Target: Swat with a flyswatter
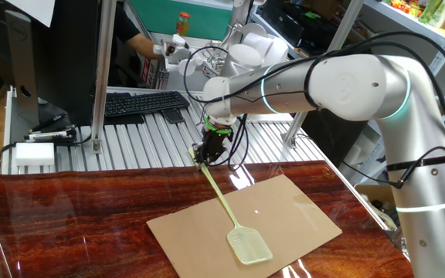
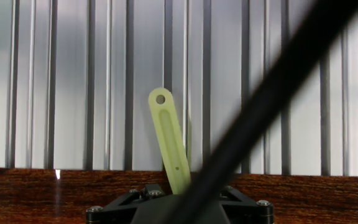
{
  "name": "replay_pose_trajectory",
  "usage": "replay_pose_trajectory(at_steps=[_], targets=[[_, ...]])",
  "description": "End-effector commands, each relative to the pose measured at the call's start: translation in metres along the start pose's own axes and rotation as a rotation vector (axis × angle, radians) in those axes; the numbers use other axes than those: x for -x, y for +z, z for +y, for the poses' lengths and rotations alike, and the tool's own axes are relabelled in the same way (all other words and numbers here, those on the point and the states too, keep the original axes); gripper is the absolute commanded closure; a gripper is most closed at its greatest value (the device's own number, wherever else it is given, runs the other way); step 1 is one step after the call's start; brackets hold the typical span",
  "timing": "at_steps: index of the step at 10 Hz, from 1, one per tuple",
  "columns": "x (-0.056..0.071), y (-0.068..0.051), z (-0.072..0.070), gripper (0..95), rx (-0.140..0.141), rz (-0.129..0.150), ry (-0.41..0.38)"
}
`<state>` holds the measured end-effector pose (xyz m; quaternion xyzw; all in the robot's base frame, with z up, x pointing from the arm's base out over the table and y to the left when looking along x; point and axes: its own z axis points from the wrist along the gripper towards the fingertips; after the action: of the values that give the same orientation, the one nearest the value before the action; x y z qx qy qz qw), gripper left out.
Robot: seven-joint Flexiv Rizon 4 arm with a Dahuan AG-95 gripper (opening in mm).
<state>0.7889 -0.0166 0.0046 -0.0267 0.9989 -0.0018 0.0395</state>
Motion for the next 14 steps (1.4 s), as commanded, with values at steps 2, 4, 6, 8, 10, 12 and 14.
replay_pose_trajectory(at_steps=[2, 4, 6, 8, 10, 12, 14], targets=[[0.000, -0.012, 0.001, 95.0, -0.019, 0.007, 0.007], [0.001, -0.023, 0.002, 95.0, -0.036, 0.009, 0.011], [0.002, -0.032, 0.002, 95.0, -0.045, 0.012, 0.009], [0.003, -0.040, 0.001, 95.0, -0.045, 0.019, 0.009], [0.003, -0.047, -0.002, 95.0, -0.045, 0.027, 0.005], [0.003, -0.054, -0.006, 95.0, -0.038, 0.039, 0.003], [0.003, -0.062, -0.007, 95.0, -0.035, 0.071, 0.007]])
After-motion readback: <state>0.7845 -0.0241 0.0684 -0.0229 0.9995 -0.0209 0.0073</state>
